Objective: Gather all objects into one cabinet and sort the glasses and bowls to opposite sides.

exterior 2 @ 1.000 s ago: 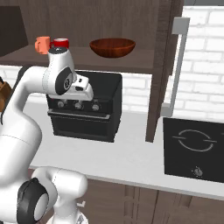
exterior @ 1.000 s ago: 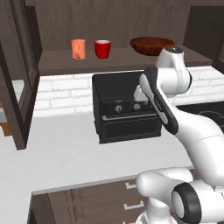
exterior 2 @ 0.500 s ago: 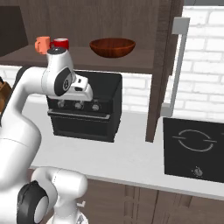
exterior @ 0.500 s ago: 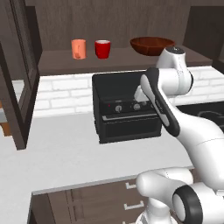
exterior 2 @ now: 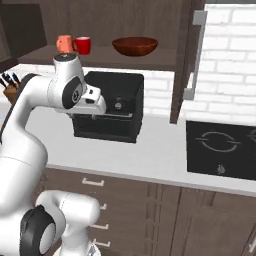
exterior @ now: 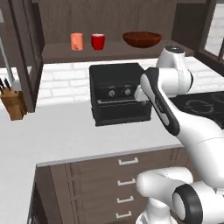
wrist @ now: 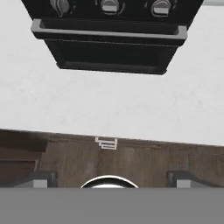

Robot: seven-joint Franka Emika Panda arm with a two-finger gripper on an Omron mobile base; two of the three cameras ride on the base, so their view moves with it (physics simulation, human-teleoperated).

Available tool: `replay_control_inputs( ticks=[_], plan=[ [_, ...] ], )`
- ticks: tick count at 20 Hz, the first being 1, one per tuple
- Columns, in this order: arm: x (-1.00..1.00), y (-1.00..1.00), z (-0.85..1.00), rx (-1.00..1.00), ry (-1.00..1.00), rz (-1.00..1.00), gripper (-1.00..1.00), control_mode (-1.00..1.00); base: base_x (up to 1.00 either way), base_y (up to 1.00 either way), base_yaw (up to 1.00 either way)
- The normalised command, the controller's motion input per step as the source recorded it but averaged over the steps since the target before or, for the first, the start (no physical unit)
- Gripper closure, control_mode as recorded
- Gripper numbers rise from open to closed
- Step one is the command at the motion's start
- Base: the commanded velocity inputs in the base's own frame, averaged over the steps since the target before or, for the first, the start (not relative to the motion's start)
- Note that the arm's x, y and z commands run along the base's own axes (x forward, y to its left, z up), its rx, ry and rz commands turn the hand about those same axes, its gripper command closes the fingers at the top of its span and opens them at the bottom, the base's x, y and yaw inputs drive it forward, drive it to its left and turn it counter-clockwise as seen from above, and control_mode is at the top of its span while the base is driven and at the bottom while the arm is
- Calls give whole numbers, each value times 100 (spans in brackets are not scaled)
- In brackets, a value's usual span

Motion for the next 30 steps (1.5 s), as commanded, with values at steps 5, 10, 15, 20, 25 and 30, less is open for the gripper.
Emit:
replay_control_inputs(
  ticks=[5,10,15,20,25,30],
  plan=[
    [0,0,0,0,0,0,-100,100,-100,-19,0],
    [0,0,0,0,0,0,-100,100,-93,-63,0],
    [0,0,0,0,0,0,-100,100,-51,-96,0],
    [0,0,0,0,0,0,-100,100,0,-100,0],
    [0,0,0,0,0,0,-100,100,0,-100,0],
    [0,0,0,0,0,0,-100,100,1,-100,0]
  ],
)
